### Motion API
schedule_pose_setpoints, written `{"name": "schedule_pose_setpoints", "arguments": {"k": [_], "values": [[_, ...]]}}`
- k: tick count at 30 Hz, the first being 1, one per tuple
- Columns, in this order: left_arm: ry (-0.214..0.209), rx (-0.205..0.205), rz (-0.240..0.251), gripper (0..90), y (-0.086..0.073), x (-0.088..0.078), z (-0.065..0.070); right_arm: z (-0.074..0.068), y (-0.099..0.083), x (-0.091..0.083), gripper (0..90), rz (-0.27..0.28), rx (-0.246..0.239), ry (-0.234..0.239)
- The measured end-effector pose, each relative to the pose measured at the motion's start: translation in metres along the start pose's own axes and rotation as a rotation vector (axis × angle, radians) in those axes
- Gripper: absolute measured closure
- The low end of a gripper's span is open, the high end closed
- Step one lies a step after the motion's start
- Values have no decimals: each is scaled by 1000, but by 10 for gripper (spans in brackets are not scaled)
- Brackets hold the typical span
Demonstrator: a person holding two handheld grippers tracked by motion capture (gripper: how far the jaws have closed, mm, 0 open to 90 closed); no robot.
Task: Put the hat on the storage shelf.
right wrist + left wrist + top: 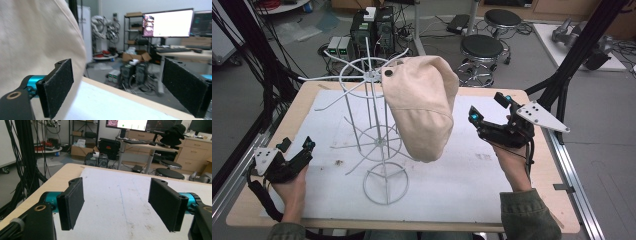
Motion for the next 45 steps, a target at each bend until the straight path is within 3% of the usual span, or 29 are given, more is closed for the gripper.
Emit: {"name": "schedule_pose_setpoints", "arguments": {"k": [4, 7, 13, 18, 34, 45], "values": [[-1, 0, -1, 287, 0, -1, 0, 5, -5, -10, 95, -3, 22, -37], [-3, -3, 1, 287, 0, -1, 1, 9, -11, -16, 96, -10, 20, -82], [-3, -5, 2, 286, 0, -2, 1, 21, -26, -24, 95, -26, 64, -191], [0, -7, 10, 286, 1, -3, 0, 25, -37, -31, 95, -46, 76, -246], [8, 15, 3, 284, -1, -5, 1, 38, -80, -61, 96, -76, 125, -376], [6, 11, 1, 282, -4, -9, -2, 50, -121, -57, 96, -132, 194, -437]]}}
Point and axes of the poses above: each handheld gripper's, and its own axes: x roughly forward along the jaws, y roughly out of its top, z roughly to its right, the point moved 4 cm from there along x, roughly forward along the jaws, and after that the axes turned 13 degrees about -z, right-handed, at the moved point
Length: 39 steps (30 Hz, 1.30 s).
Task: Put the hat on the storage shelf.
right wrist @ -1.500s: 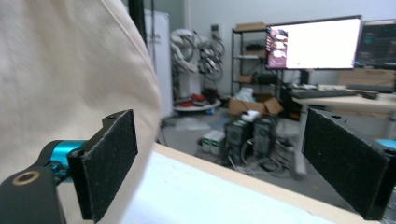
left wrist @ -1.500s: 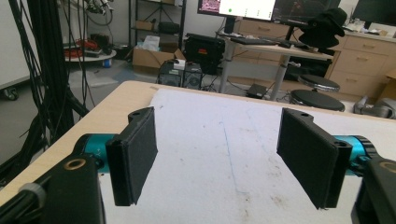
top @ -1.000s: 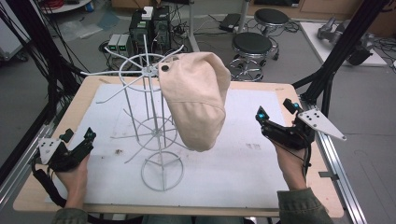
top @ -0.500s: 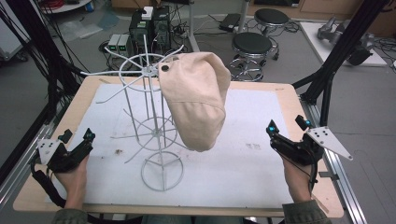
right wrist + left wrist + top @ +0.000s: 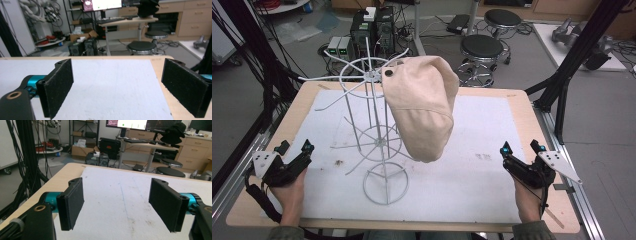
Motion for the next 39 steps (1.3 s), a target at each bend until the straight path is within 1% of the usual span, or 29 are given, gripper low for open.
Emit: {"name": "schedule_pose_setpoints", "arguments": {"k": [1, 5, 6, 8, 11, 13, 14, 15, 17, 18, 21, 23, 25, 28, 29, 33, 34, 35, 36, 39], "values": [[1, 0, -1, 282, 0, 0, -1, 0, -5, 3, 96, -8, -1, -11], [0, 2, -11, 282, -3, 0, -1, 2, -14, 9, 96, 1, -23, -44], [-3, 5, -13, 282, -4, 0, 0, 2, -16, 10, 96, 5, -28, -58], [-3, 9, -16, 281, -5, -1, 0, 4, -19, 12, 96, 15, -27, -61], [-7, 7, -14, 281, -5, -1, 1, 7, -23, 14, 96, 35, -9, -77], [-9, 8, -15, 281, -5, 0, 1, 10, -27, 15, 96, 20, 14, -95], [-8, 8, -16, 281, -6, 0, 2, 11, -27, 16, 96, 31, 15, -97], [-7, 9, -19, 281, -6, 0, 1, 12, -29, 15, 96, 45, 28, -95], [-6, 7, -21, 280, -7, 0, 2, 13, -36, 16, 96, 31, 27, -104], [-8, 4, -19, 280, -8, 0, 2, 14, -38, 17, 96, 26, 32, -107], [-11, 13, -24, 278, -9, 0, 4, 15, -41, 17, 96, 22, 55, -101], [-12, 12, -23, 278, -10, 0, 4, 15, -41, 16, 97, 24, 45, -108], [-13, 10, -22, 278, -10, 0, 4, 14, -42, 15, 97, 24, 49, -107], [-12, 8, -22, 278, -10, 0, 4, 13, -42, 15, 97, 23, 42, -109], [-12, 10, -21, 278, -10, 0, 3, 13, -42, 16, 97, 25, 24, -117], [-11, 9, -19, 278, -10, 0, 4, 12, -43, 18, 97, 17, 9, -116], [-12, 9, -18, 278, -10, 0, 4, 12, -43, 18, 97, 15, -1, -116], [-13, 9, -19, 278, -10, 0, 4, 11, -43, 18, 97, 17, 0, -116], [-14, 13, -22, 278, -10, 0, 4, 11, -43, 18, 97, 12, -13, -118], [-16, 14, -21, 278, -10, -1, 5, 10, -44, 18, 97, 10, -8, -114]]}}
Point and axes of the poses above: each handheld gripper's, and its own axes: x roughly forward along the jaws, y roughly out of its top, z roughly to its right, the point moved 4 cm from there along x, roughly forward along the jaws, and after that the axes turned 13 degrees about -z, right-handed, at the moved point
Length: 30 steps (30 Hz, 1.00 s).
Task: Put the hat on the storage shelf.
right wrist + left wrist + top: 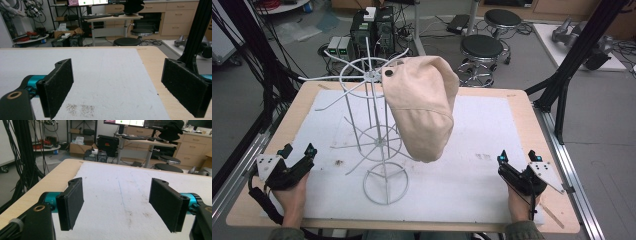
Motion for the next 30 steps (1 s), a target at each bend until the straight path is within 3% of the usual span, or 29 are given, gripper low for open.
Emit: {"name": "schedule_pose_setpoints", "arguments": {"k": [5, 30], "values": [[-1, 1, -2, 278, 0, 0, 0, 2, 1, -2, 97, 17, 6, -1], [2, -3, -2, 278, 0, 0, -2, 3, -3, 1, 97, -18, 15, 2]]}}
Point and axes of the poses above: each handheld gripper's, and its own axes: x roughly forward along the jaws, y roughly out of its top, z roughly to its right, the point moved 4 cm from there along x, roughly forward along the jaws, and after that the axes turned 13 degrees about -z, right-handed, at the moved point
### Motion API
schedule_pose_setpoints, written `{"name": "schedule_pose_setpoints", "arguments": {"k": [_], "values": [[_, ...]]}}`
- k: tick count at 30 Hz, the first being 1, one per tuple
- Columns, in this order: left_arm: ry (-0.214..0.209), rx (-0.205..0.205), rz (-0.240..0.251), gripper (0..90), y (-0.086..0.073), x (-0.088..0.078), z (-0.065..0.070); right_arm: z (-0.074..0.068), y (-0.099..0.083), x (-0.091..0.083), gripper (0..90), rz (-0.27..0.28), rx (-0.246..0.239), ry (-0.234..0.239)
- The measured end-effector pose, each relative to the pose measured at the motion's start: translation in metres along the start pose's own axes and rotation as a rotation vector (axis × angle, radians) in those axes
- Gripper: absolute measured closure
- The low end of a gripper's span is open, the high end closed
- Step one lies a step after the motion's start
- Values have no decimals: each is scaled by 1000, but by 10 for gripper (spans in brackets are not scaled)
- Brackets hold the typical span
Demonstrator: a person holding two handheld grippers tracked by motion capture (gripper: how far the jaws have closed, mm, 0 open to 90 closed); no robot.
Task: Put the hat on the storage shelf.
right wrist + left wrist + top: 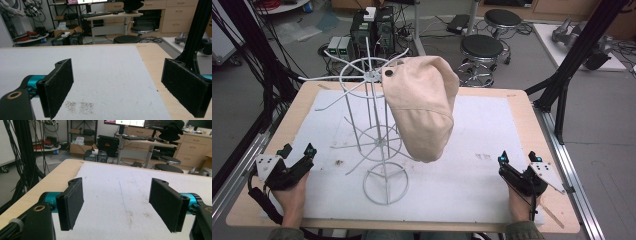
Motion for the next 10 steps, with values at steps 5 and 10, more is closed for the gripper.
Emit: {"name": "schedule_pose_setpoints", "arguments": {"k": [5, 10], "values": [[2, -6, 3, 278, 0, 0, -1, -1, -1, 1, 97, -5, -2, 2], [4, -5, -2, 278, -1, 1, -2, -1, -2, 3, 97, -13, -6, 6]]}}
Point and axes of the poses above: each handheld gripper's, and its own axes: x roughly forward along the jaws, y roughly out of its top, z roughly to its right, the point moved 4 cm from there along x, roughly forward along the jaws, and after that the axes turned 13 degrees about -z, right-handed, at the moved point
